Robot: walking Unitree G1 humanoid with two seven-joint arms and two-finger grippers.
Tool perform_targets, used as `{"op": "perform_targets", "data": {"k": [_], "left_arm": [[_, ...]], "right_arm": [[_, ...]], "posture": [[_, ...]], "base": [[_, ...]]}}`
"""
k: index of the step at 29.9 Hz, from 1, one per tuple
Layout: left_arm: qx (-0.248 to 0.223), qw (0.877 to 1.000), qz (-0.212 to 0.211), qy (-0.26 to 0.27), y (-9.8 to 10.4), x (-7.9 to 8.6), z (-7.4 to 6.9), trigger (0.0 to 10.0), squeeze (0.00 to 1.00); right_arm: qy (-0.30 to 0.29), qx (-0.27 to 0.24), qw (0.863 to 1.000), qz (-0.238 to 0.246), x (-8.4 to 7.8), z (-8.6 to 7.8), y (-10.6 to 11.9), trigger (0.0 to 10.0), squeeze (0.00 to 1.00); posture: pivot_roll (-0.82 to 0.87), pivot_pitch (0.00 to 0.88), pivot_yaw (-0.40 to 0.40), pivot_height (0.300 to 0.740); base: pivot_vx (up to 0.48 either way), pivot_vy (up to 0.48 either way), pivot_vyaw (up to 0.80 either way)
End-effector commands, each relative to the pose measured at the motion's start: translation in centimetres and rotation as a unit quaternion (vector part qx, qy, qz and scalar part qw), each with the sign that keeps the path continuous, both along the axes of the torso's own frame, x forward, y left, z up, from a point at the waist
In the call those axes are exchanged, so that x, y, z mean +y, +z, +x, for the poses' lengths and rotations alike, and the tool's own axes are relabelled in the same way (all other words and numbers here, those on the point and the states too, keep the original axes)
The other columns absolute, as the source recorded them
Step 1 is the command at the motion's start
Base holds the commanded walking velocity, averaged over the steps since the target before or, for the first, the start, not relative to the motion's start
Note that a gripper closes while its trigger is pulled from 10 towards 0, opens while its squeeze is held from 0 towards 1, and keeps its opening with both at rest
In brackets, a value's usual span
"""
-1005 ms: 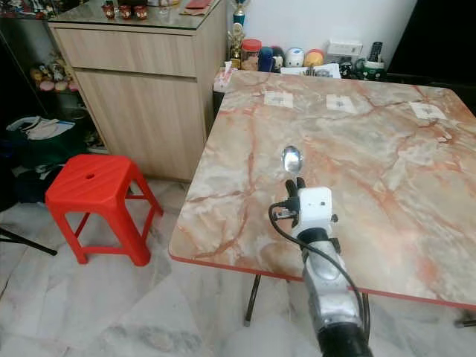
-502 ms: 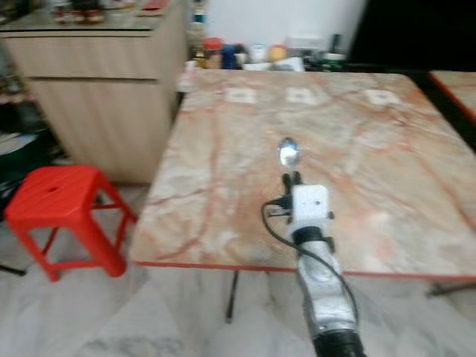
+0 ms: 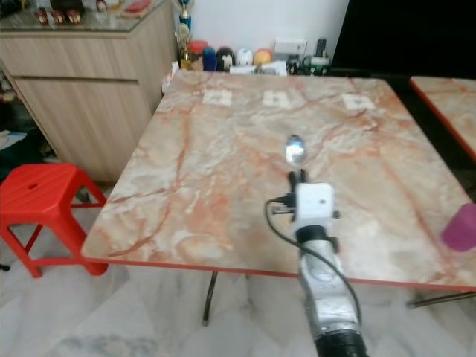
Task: Setting the table
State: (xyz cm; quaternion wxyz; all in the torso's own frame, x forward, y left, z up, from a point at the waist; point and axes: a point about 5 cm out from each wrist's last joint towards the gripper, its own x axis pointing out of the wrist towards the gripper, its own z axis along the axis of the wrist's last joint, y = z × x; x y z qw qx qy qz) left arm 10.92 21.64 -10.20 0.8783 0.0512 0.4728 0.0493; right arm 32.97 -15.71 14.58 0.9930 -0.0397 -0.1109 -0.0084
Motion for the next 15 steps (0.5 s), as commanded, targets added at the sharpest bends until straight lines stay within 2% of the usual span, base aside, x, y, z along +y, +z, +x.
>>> {"op": "perform_targets", "data": {"k": [1,15], "left_arm": [[0.024,1.000,0.001,-0.009,-0.37,-0.08,-1.10,10.0,0.00],[0.023,1.000,0.000,-0.010,-0.34,-0.07,-1.00,10.0,0.00]], "right_arm": [[0.010,-0.008,1.000,0.003,0.77,0.09,0.46,10.0,0.00],[-0.002,-0.028,1.000,0.002,0.44,0.42,1.39,10.0,0.00]], "posture": [[0.05,0.076,-0.037,0.740],[0.04,0.099,-0.039,0.740]], "base": [[0.000,-0.431,0.00],[0.000,-0.437,0.00]]}}
